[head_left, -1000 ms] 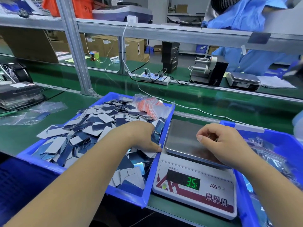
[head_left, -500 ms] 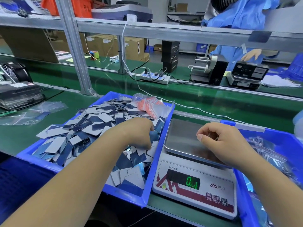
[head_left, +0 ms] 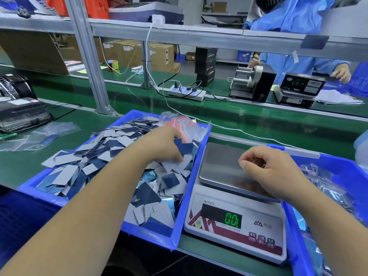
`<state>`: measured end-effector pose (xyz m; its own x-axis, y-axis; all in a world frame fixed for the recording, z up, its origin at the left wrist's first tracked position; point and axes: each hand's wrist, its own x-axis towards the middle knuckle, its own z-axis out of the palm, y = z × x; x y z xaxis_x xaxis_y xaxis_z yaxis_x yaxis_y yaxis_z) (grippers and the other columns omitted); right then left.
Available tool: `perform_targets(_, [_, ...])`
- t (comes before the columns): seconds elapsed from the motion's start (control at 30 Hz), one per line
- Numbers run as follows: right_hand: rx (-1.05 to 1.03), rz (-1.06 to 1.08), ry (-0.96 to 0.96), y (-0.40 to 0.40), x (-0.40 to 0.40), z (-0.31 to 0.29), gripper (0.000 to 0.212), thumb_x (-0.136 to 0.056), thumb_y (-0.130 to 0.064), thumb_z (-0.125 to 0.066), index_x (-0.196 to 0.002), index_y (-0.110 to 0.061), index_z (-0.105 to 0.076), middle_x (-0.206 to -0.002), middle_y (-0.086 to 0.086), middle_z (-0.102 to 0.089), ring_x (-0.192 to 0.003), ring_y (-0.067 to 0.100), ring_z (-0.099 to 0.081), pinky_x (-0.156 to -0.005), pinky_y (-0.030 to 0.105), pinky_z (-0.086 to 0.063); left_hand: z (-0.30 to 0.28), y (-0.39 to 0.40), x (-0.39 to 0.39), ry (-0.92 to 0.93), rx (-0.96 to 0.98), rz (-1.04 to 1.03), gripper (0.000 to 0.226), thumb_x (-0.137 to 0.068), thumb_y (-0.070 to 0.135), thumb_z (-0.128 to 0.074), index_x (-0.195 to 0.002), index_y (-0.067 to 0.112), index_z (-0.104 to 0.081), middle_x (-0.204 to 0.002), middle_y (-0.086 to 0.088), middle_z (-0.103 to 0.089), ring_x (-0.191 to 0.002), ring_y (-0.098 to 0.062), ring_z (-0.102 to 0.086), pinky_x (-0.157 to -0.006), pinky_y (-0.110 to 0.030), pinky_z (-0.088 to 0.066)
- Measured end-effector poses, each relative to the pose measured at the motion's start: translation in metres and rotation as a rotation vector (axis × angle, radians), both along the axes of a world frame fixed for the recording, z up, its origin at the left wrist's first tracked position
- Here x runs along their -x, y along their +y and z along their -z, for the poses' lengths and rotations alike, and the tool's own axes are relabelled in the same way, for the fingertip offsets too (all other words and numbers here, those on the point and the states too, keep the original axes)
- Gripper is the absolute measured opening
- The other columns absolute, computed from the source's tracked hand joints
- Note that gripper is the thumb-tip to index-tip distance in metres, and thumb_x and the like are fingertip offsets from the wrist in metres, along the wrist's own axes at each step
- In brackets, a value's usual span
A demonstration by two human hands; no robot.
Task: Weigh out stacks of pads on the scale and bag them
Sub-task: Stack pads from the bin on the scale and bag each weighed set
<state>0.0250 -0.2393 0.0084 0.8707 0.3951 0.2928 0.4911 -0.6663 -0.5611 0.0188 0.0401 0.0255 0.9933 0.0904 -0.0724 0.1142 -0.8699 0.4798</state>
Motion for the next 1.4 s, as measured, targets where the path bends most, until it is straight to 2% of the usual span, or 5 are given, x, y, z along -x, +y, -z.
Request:
perform_targets(0.4, [-0.138, 0.155, -0.098, -0.021, -0.013, -0.015, 0.018, -0.086, -0.020, -0.066, -0.070, -0.027, -0.068, -0.066, -0.019, -0.062, -0.058, 0.000, -0.051, -0.056, 0.015, -0.040, -0.016, -0.038, -0.005, -0.208, 0.465, -0.014, 0.038, -0.070, 0.023, -0.087, -0.097, 0.035, -0.063, -0.103, 0.006, -0.058, -0.059, -0.005, -0.058, -0.042, -0.016, -0.042])
perform_targets(0.83, [-0.157, 0.245, 0.034, -0.027, -0.022, -0.007, 0.018, -0.089, -0.022, -0.064, -0.071, -0.025, -0.067, -0.052, -0.019, -0.055, -0.048, 0.000, -0.046, -0.051, 0.022, -0.035, 0.021, -0.128, -0.018, -0.200, -0.136, 0.285, 0.039, -0.082, 0.064, -0.066, -0.102, 0.031, -0.072, -0.103, 0.003, -0.063, -0.109, -0.027, -0.041, -0.087, -0.039, -0.039])
perform_targets(0.97, [-0.141, 0.227, 0.034, -0.025, -0.021, -0.006, 0.019, -0.089, -0.023, -0.065, -0.070, -0.025, -0.067, -0.053, -0.013, -0.056, -0.049, 0.002, -0.045, -0.052, 0.025, -0.037, 0.014, -0.117, -0.016, -0.210, 0.005, 0.247, 0.031, -0.088, 0.060, -0.060, -0.100, 0.035, -0.072, -0.109, -0.001, -0.060, -0.117, -0.028, -0.045, -0.098, -0.043, -0.043])
perform_targets(1.17, [-0.131, 0.214, 0.035, -0.025, -0.019, -0.007, 0.018, -0.089, -0.023, -0.062, -0.072, -0.023, -0.067, -0.058, -0.016, -0.058, -0.052, 0.000, -0.047, -0.054, 0.025, -0.037, -0.009, -0.057, -0.012, -0.099, 0.086, 0.020, 0.006, -0.089, 0.022, -0.062, -0.090, 0.020, -0.067, -0.086, 0.006, -0.063, -0.065, -0.016, -0.057, -0.057, -0.023, -0.043])
perform_targets(1.4, [-0.047, 0.168, 0.033, -0.021, -0.017, -0.005, 0.017, -0.087, -0.026, -0.064, -0.071, -0.027, -0.067, -0.065, -0.014, -0.064, -0.053, -0.001, -0.051, -0.053, 0.023, -0.039, -0.009, -0.026, 0.014, 0.324, -0.392, 0.144, 0.038, -0.076, 0.047, -0.081, -0.101, 0.020, -0.070, -0.097, 0.004, -0.068, -0.086, -0.016, -0.063, -0.072, -0.031, -0.050])
